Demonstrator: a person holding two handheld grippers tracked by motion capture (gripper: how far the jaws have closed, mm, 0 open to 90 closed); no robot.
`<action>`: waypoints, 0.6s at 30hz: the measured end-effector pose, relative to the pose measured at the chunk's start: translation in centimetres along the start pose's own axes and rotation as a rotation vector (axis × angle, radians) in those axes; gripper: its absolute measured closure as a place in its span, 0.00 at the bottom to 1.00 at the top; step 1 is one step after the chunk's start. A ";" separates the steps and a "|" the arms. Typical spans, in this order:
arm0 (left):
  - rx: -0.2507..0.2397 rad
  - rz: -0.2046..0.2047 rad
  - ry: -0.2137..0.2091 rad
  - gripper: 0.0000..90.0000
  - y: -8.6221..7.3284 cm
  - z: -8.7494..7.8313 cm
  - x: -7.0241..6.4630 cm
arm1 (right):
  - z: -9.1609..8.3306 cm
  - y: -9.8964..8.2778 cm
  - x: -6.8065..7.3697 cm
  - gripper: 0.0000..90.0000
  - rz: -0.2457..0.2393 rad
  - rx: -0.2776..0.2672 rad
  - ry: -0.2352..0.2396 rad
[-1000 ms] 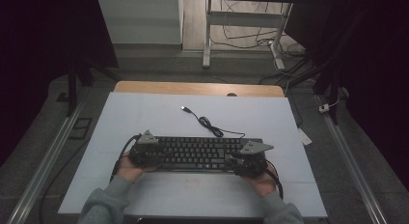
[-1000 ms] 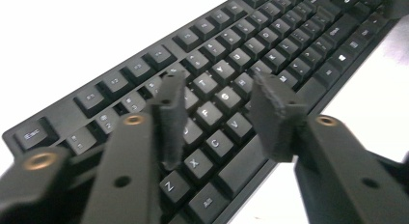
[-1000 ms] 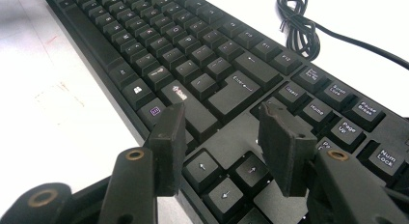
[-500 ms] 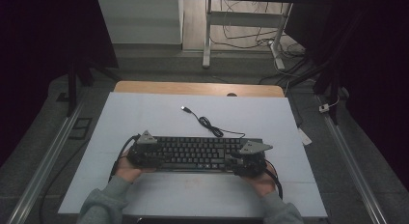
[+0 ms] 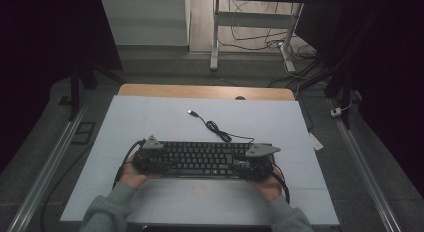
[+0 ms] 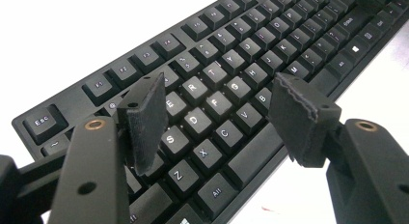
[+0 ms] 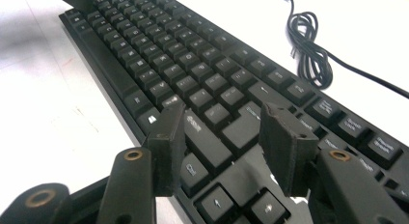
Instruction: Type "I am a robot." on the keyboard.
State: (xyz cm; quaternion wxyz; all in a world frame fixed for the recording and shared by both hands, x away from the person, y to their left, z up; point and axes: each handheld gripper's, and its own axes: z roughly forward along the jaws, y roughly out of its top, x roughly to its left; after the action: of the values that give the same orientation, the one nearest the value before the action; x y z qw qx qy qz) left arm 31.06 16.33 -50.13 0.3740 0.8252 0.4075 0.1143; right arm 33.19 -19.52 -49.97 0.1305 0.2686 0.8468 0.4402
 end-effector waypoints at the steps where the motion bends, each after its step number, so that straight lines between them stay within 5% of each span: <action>1: 0.000 0.000 0.002 0.42 0.0 0.0 0.0 | 0.1 0.1 0.0 0.58 0.001 -0.006 0.009; 13: 0.009 0.002 0.000 0.42 -0.1 0.2 0.0 | 2.6 2.2 0.8 0.60 -0.015 0.008 0.026; 18: 0.016 0.007 0.000 0.42 -0.1 0.4 -0.1 | 4.0 3.0 1.0 0.73 -0.004 0.030 0.042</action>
State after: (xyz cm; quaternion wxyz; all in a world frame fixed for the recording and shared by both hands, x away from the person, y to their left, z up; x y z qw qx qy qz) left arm 31.14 16.13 -50.42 0.3672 0.8295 0.4056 0.1122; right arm 35.24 -14.86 -49.84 0.1097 0.2597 0.8563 0.4328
